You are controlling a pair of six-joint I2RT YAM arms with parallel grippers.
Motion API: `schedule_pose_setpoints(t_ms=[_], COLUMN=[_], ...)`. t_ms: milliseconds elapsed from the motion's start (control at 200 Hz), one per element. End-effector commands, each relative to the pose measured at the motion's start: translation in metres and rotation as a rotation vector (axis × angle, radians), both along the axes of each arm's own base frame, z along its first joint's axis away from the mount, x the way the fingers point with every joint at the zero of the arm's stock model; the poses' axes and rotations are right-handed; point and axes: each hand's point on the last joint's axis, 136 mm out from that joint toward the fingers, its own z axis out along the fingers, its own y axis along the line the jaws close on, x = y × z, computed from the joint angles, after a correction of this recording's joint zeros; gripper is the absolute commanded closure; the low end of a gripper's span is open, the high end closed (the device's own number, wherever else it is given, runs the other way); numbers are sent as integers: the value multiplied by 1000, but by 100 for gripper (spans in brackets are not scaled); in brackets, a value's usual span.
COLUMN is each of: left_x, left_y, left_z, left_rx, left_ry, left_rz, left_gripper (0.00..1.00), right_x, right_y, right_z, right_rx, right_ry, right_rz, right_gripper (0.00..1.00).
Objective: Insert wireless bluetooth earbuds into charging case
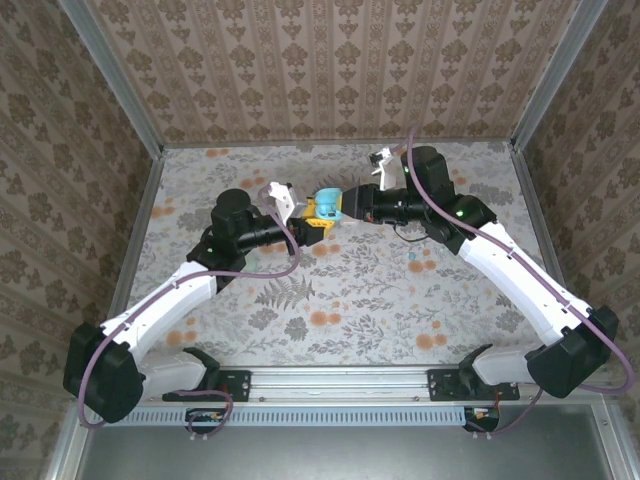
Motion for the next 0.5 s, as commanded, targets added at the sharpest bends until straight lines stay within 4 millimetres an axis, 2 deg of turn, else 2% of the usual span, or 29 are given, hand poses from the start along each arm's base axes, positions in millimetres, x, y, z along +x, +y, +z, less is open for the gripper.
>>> schedule_pose_setpoints(t_ms=[0,305,490], left_x=[-2,-1,-2], left_y=[-3,-3,-3], left_z=[19,17,17], left_rx=[-30,-27,-27], left_ry=[-57,-53,-52], left_rz=[-12,-9,-13], left_gripper=[74,74,74], right_x=[-7,-9,-11], right_y=[8,1,1], right_z=[20,21,21], right_rx=[30,14,20], right_ry=[-57,-69,-69], right_rz=[56,29,36], right_gripper=[70,69,72])
